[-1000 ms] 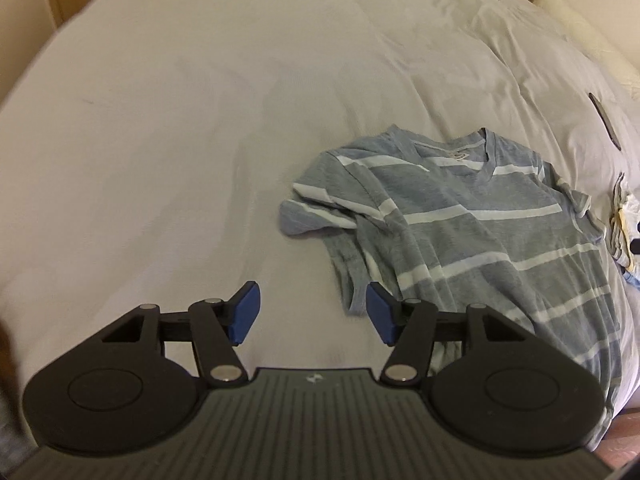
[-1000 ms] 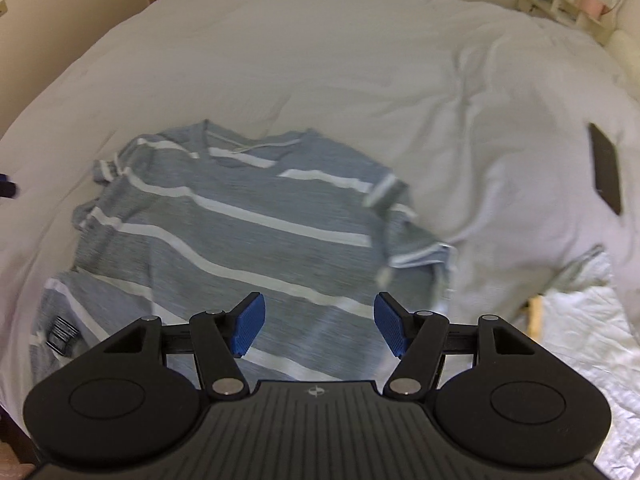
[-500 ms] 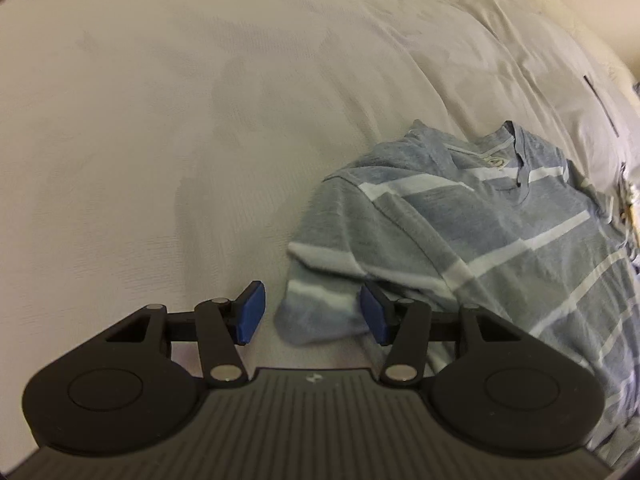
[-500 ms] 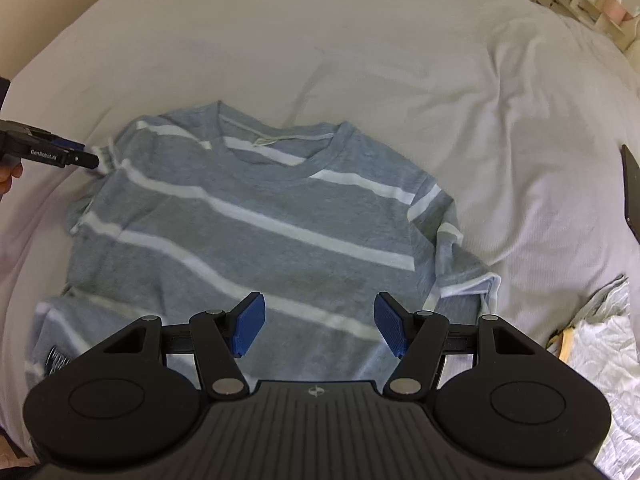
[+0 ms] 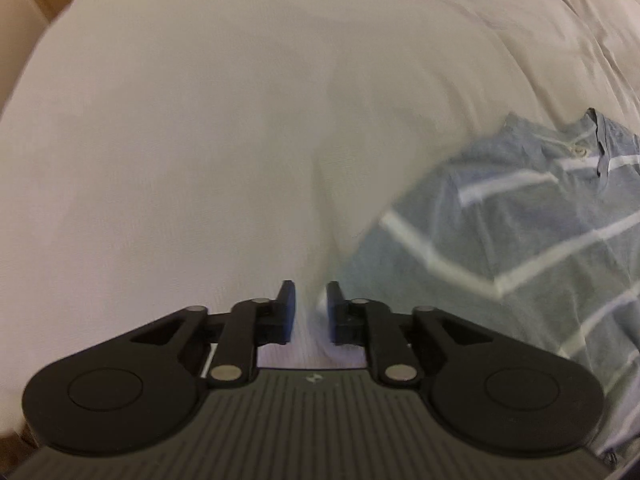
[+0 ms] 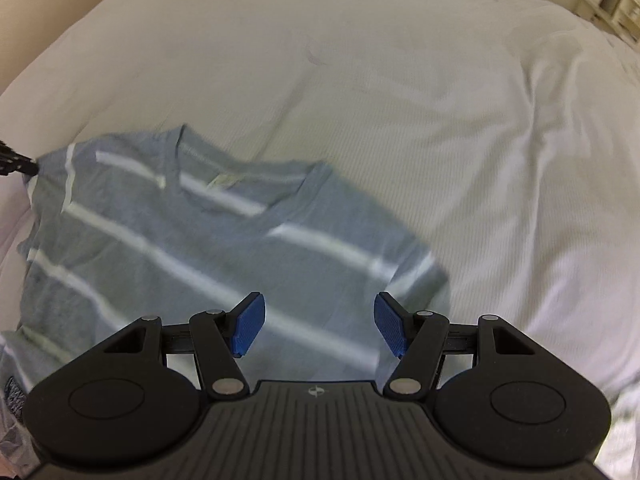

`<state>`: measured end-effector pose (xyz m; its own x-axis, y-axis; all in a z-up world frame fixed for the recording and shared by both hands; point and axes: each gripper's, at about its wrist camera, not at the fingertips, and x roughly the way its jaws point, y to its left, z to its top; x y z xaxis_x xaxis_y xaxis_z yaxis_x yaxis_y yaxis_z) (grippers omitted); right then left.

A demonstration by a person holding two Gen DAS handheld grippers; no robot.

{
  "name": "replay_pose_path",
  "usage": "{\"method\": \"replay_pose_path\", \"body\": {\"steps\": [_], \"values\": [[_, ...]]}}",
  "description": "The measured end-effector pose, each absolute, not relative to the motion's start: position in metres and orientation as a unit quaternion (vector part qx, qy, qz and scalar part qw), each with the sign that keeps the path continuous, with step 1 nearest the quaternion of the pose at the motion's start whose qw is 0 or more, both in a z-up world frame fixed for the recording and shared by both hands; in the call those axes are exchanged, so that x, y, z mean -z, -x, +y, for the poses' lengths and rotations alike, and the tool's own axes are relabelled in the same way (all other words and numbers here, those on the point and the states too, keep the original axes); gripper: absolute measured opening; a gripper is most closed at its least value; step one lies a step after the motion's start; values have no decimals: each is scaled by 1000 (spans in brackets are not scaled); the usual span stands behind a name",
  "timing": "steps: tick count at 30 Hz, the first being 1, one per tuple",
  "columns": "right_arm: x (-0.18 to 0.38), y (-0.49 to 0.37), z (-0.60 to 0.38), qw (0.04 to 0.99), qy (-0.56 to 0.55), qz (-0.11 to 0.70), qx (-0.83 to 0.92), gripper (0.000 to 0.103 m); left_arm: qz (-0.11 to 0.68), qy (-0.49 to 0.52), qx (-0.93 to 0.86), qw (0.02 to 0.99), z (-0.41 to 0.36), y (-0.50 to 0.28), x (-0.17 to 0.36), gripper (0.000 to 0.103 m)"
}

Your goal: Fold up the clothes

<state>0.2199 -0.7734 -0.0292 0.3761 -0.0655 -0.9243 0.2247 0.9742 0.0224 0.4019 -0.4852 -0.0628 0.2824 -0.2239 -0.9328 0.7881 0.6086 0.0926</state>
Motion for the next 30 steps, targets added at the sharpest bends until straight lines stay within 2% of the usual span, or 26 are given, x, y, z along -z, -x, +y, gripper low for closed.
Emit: {"method": "replay_pose_path", "body": {"steps": [7, 13, 14, 15, 16, 17, 19, 20, 21, 22, 25, 30], "values": [[66, -260, -814, 835, -28, 550, 17, 63, 442, -296, 462, 710, -577, -393, 80, 33], [95, -291, -831, 837, 10, 546, -39, 63, 438, -302, 529, 661, -635, -386, 113, 34], [99, -294, -833, 835, 8, 547, -49, 63, 444, -302, 534, 653, -640, -386, 117, 31], [103, -297, -836, 833, 6, 550, -59, 63, 450, -305, 537, 645, -643, -387, 119, 21], [106, -300, -838, 831, 1, 553, -68, 63, 453, -309, 540, 639, -645, -387, 118, 16], [109, -303, -842, 828, -11, 556, -74, 63, 455, -311, 544, 633, -645, -387, 117, 3], [113, -307, -849, 826, -42, 557, -81, 55, 452, -320, 549, 626, -644, -384, 112, 0], [113, -308, -852, 825, -53, 557, -82, 40, 445, -327, 550, 626, -643, -383, 108, 0], [113, -308, -855, 825, -61, 557, -77, 13, 433, -334, 549, 632, -641, -381, 102, 0], [111, -307, -858, 824, -67, 558, -71, 0, 421, -339, 548, 639, -639, -379, 96, 0], [97, -303, -860, 832, -62, 549, -58, 0, 386, -336, 541, 668, -635, -384, 74, 0], [62, -308, -864, 861, -12, 507, -31, 0, 366, -331, 523, 695, -658, -399, 71, 0]]}}
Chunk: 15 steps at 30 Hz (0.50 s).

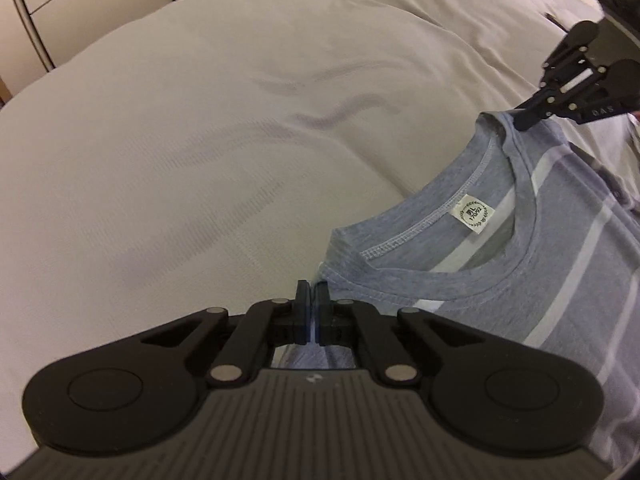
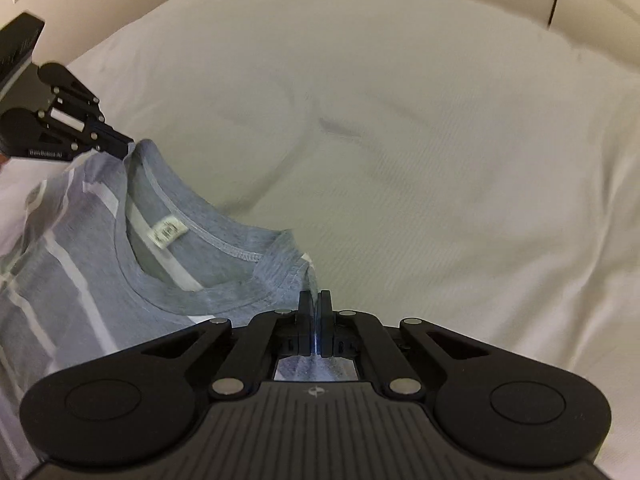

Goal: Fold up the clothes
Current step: 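Open both grippers and release the flattened striped shirt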

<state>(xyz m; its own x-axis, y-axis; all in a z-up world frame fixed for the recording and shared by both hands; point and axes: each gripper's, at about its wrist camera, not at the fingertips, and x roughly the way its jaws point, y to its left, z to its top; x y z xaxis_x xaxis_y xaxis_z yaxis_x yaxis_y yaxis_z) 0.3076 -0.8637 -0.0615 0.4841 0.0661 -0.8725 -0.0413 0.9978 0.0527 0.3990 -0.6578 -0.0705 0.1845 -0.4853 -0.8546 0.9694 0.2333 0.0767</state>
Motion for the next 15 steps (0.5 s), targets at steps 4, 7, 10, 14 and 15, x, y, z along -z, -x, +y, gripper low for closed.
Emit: {"method": "replay_pose_path", "body": {"steps": [4, 7, 10, 14, 15], "values": [[63, -324, -871, 869, 7, 495, -2, 0, 395, -323, 493, 705, -675, -418, 89, 1], [77, -331, -876, 871, 12, 490, 27, 0, 413, -335, 466, 707, -675, -423, 108, 11], [81, -324, -883, 871, -15, 488, 60, 11, 409, -319, 445, 730, -661, -424, 104, 22], [63, -287, -891, 877, -48, 469, 95, 17, 406, -297, 422, 754, -633, -415, 85, 20], [58, -275, -891, 877, -57, 466, 101, 18, 408, -293, 422, 755, -628, -408, 81, 20]]}}
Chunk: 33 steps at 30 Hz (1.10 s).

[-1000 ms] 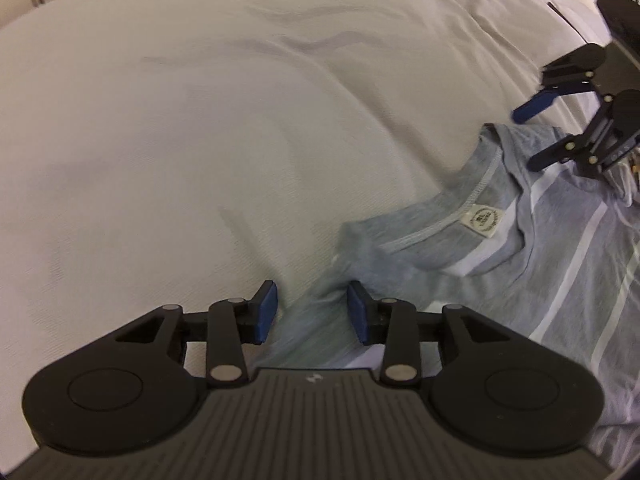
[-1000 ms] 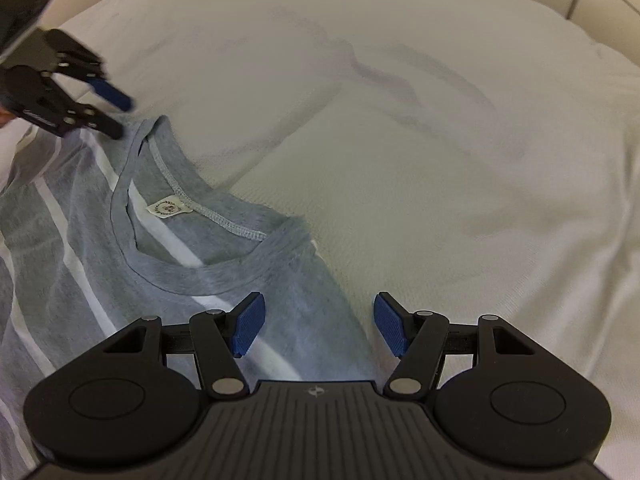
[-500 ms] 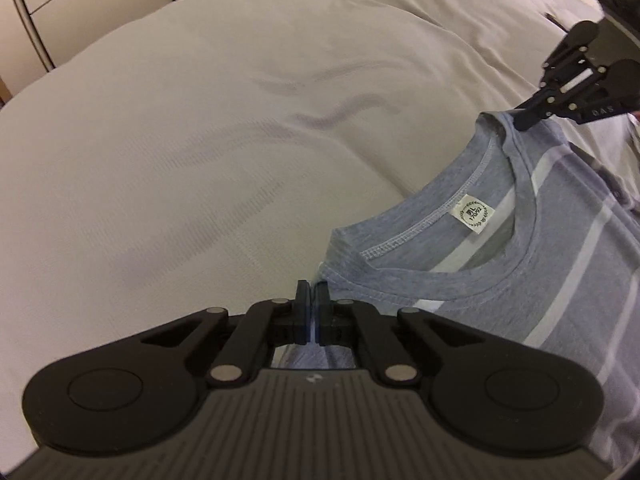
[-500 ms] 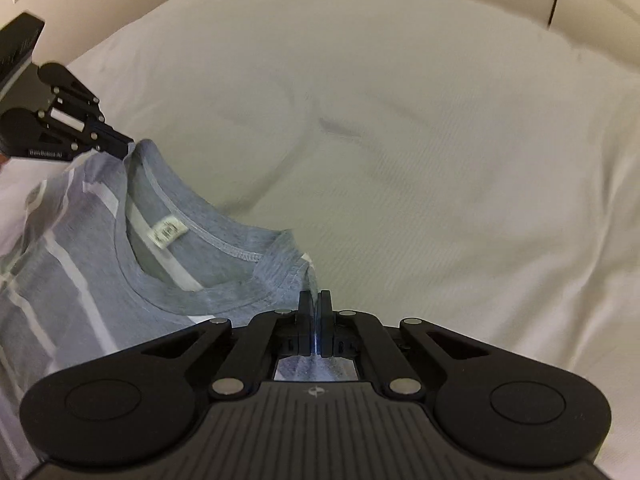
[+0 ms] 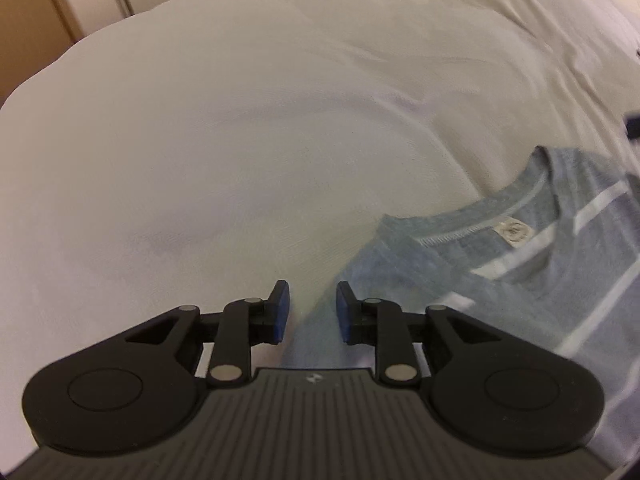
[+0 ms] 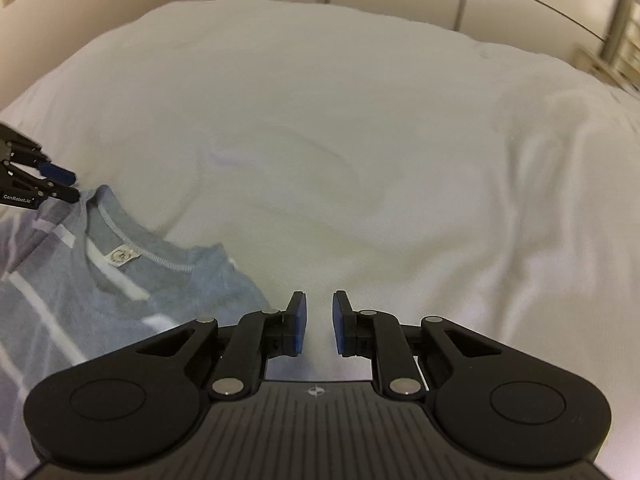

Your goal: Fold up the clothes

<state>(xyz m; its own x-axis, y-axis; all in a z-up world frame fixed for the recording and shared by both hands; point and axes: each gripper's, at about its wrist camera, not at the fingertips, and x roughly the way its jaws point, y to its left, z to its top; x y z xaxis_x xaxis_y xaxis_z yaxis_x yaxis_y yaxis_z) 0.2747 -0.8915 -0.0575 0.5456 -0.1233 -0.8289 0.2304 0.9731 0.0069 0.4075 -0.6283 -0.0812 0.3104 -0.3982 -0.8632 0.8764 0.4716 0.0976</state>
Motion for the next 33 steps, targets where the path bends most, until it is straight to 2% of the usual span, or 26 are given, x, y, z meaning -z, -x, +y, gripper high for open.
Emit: {"method": "replay_pose_path", "body": {"steps": [6, 12, 15, 19, 22, 24, 29, 33], "values": [[46, -221, -844, 873, -73, 480, 48, 20, 420, -308, 461, 719, -610, -347, 71, 22], [82, -202, -807, 846, -65, 528, 10, 25, 430, -336, 475, 691, -610, -309, 82, 22], [93, -176, -828, 823, -46, 561, 75, 25, 428, -338, 470, 694, -617, -297, 91, 22], [74, -125, -865, 801, -60, 563, 191, 26, 424, -340, 467, 698, -617, -290, 83, 24], [56, -99, -880, 806, -113, 538, 221, 37, 413, -342, 482, 693, -621, -279, 70, 26], [48, -95, -879, 823, -120, 517, 203, 61, 397, -344, 502, 687, -630, -263, 63, 27], [51, -114, -887, 851, -123, 487, 155, 62, 338, -349, 577, 657, -668, -202, 55, 29], [53, -135, -910, 863, -142, 469, 122, 59, 275, -364, 648, 610, -703, -134, 59, 36]]}}
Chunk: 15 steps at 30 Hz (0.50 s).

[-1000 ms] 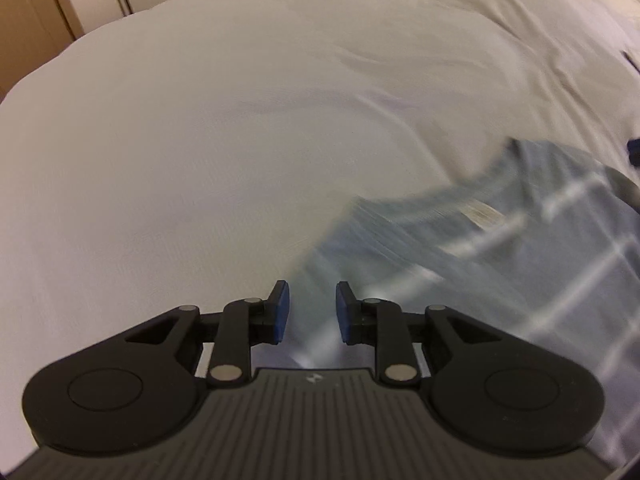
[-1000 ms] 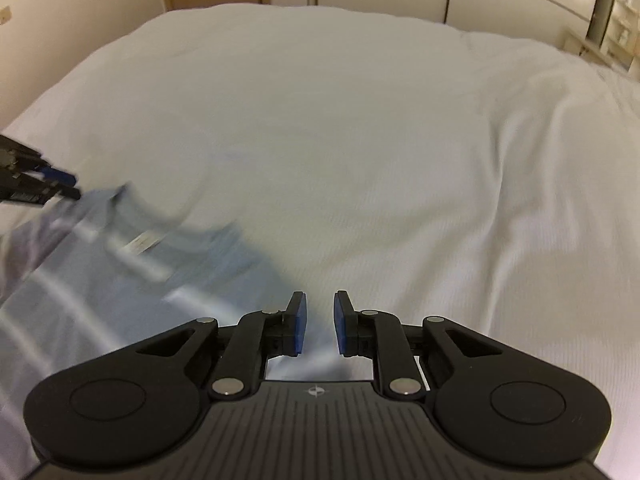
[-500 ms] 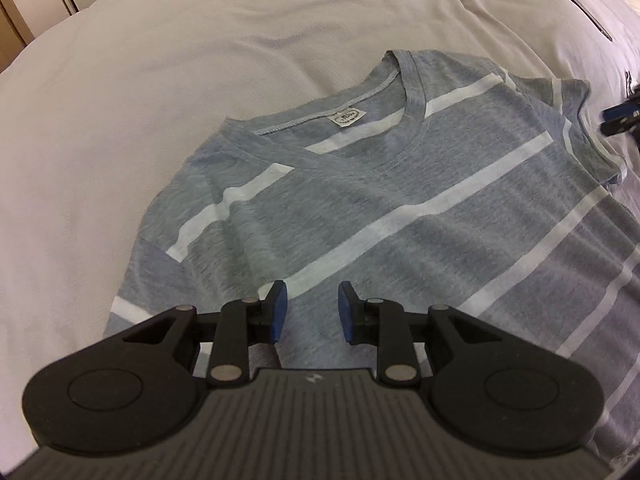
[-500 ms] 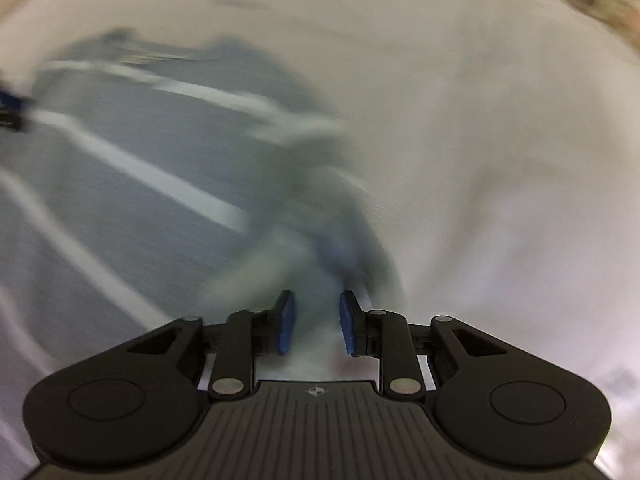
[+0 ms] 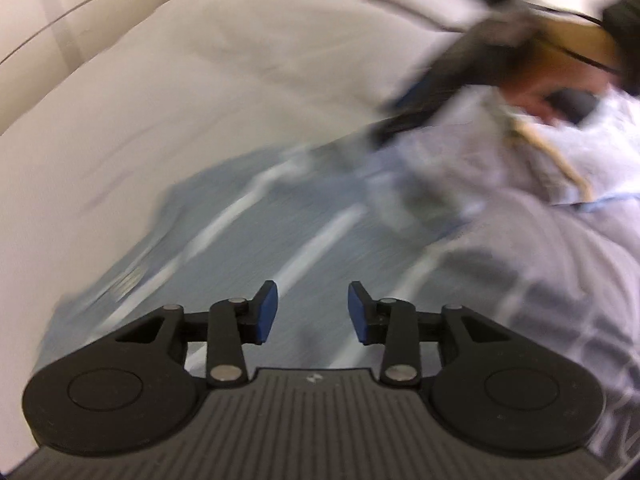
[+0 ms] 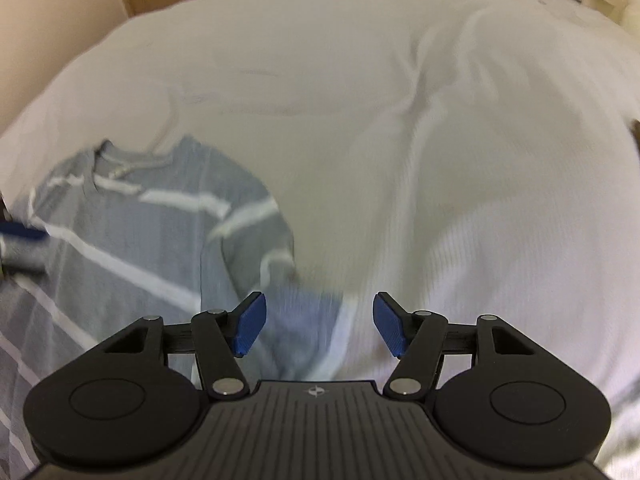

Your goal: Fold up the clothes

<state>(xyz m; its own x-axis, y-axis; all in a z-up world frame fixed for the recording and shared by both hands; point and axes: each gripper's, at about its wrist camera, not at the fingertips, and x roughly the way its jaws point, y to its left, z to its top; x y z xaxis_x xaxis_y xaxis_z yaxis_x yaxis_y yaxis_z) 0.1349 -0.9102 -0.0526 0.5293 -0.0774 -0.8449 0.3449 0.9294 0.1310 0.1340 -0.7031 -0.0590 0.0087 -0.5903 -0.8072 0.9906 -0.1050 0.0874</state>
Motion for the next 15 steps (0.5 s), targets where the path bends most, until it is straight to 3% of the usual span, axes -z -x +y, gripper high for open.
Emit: {"method": "replay_pose_path", "body": {"steps": [1, 2, 3, 6, 10, 14, 15], "values": [[56, -140, -915, 862, -146, 474, 108, 57, 261, -371, 660, 598, -710, -117, 61, 36], [59, -144, -921, 858, -150, 482, 93, 35, 249, -379, 670, 588, -716, -102, 64, 36], [64, -149, -928, 850, -160, 495, 77, 1, 241, -384, 675, 582, -722, -89, 66, 36], [58, -150, -945, 853, -140, 496, 78, 2, 247, -381, 680, 575, -734, -64, 73, 38], [36, -146, -968, 878, -129, 440, 134, 5, 274, -379, 670, 577, -743, -50, 83, 40], [28, -131, -970, 883, -137, 422, 150, 36, 282, -389, 658, 580, -745, -49, 90, 48], [28, -125, -968, 882, -148, 421, 152, 37, 285, -391, 655, 581, -745, -51, 92, 49]]}}
